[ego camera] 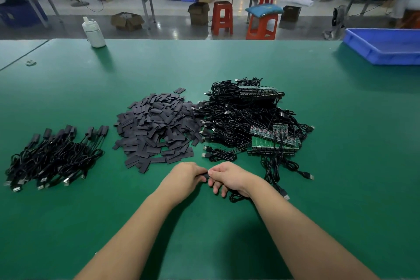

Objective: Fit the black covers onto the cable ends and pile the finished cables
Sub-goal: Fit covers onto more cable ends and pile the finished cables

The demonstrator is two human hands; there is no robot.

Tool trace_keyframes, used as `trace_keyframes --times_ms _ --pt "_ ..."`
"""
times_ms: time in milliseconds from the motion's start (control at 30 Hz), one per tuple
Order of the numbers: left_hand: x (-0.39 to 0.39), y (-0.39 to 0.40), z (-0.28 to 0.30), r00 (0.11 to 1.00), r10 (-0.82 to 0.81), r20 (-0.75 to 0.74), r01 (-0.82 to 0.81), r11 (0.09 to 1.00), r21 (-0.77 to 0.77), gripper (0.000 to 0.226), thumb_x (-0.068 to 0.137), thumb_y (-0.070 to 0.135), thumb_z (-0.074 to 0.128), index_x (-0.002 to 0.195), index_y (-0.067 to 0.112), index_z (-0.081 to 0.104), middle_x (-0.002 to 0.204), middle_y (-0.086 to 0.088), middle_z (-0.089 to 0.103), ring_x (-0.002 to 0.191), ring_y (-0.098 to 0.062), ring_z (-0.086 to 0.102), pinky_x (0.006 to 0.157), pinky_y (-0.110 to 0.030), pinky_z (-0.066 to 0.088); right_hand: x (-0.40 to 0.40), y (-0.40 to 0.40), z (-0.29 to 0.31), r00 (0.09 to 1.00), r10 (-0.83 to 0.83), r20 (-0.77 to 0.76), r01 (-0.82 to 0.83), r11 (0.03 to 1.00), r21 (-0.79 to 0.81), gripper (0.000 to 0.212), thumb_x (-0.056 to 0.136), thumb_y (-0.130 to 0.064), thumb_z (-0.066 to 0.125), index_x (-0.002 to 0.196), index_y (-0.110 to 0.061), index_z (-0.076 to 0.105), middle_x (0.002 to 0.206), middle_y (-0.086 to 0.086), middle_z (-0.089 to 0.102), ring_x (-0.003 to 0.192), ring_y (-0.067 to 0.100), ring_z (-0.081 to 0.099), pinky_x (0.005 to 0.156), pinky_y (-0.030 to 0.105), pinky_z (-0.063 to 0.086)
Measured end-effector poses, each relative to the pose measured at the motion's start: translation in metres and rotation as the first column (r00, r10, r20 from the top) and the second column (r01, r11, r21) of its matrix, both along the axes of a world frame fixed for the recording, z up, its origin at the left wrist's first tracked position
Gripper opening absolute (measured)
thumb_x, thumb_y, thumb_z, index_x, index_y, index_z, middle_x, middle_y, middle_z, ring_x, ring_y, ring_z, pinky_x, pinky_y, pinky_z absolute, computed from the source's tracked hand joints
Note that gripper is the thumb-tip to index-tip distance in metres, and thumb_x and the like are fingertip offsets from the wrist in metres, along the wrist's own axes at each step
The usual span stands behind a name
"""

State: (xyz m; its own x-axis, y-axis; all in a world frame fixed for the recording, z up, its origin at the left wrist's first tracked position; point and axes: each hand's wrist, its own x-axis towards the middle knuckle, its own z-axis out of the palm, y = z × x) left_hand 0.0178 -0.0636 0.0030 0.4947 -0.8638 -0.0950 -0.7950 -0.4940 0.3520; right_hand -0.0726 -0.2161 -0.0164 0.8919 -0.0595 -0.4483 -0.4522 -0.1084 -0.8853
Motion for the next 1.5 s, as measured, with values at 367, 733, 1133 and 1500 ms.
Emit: trace_keyframes --times_ms 367,733,1133,1500 --pt "0.004 0.016 -0.009 0.989 0.102 -0.107 -0.121 0.976 -0.182 0.018 0.093 0.024 0.065 0.109 0.021 0.074 0.098 0.002 0.074 0.091 -0.017 0.066 0.082 -0.028 0.050 0.004 0.001 -0.004 0.999 -0.015 -0.034 0.015 1.000 0.003 0.022 0.106 -0.016 0.047 0.092 -0.007 0.062 0.076 0.006 0.066 0.057 0.012 0.065 0.046 0.021 0.049" --pt "0.002 0.010 -0.008 0.998 0.034 -0.045 -0.041 0.985 -0.168 0.021 0.097 0.029 0.059 0.110 0.018 0.072 0.098 -0.001 0.069 0.091 -0.020 0.062 0.083 -0.034 0.048 0.005 0.004 -0.008 0.999 -0.023 -0.024 0.022 0.999 -0.023 0.026 0.108 -0.017 0.041 0.091 -0.007 0.059 0.076 0.006 0.063 0.052 0.010 0.063 0.045 0.021 0.049" --pt "-0.002 0.008 -0.014 0.995 0.087 -0.046 -0.094 0.981 -0.170 0.025 0.098 0.027 0.057 0.117 0.020 0.071 0.105 -0.002 0.071 0.096 -0.020 0.064 0.086 -0.030 0.047 0.006 0.004 -0.008 0.999 -0.012 -0.031 0.011 1.000 -0.019 0.028 0.109 -0.017 0.039 0.092 -0.010 0.060 0.079 0.008 0.067 0.057 0.012 0.068 0.052 0.022 0.055" --pt "-0.001 0.005 -0.021 0.994 0.103 -0.020 -0.105 0.982 -0.157 0.025 0.099 0.024 0.055 0.120 0.022 0.069 0.105 0.002 0.068 0.098 -0.018 0.062 0.086 -0.028 0.047 0.008 0.001 0.000 0.996 0.024 -0.085 -0.021 0.999 0.038 0.030 0.109 -0.016 0.035 0.095 -0.008 0.060 0.084 0.009 0.070 0.064 0.016 0.072 0.057 0.024 0.058"
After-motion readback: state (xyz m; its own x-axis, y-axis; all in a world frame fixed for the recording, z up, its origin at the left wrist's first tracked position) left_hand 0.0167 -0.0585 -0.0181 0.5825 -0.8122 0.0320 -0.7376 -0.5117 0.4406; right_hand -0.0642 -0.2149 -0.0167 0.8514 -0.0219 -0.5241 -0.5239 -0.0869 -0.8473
